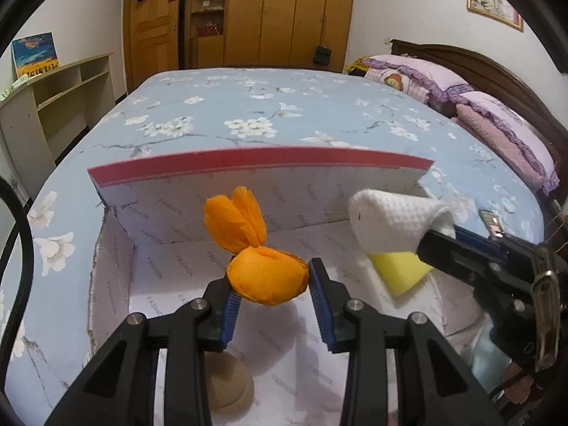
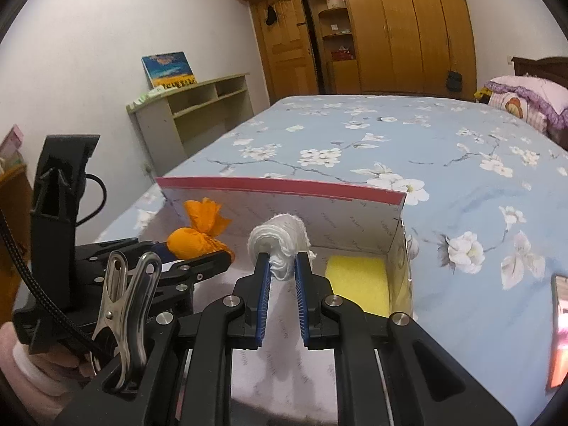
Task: Organize soft objects
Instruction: 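Carry the towel and orange bundle into the box and open both tools, then lift both tools out of the box toward the remaining items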
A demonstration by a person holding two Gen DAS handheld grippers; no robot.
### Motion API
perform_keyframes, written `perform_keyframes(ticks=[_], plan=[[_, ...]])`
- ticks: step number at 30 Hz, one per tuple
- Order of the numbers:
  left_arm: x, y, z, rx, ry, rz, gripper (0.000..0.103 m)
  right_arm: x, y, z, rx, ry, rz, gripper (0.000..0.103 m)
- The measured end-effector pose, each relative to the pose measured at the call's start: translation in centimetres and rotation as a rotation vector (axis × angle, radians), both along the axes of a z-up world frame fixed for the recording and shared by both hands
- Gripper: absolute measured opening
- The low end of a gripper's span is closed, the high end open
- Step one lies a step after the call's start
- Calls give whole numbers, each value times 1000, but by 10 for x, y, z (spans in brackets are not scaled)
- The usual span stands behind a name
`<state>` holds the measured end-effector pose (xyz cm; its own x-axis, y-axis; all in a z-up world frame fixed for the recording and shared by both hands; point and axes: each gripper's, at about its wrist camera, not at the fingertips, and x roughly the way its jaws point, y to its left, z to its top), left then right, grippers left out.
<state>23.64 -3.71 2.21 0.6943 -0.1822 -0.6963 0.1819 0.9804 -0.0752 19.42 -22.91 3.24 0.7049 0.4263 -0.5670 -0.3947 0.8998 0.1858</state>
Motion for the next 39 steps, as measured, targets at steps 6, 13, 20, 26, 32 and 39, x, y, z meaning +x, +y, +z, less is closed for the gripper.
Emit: perform_keyframes(ticks=[6,13,20,26,32,39], plan=[[12,4,-17,21,54,24,38,15,8,-15,-46,43,-1,15],[11,6,-19,11,64,43,58,21,14,-23,-69,79,31,20],[8,3,-16,31,49,36,62,18,16,-24,-68,80,40,39],[4,-1,-12,54,26,30,62,15,14,-21,-57,69,39,47],[-1,-1,-5,47,9,25,63,13,11,-17,-42,66,26,48],[-13,0,7,37,-15,30,63,5,6,-3,15,40,26,55]])
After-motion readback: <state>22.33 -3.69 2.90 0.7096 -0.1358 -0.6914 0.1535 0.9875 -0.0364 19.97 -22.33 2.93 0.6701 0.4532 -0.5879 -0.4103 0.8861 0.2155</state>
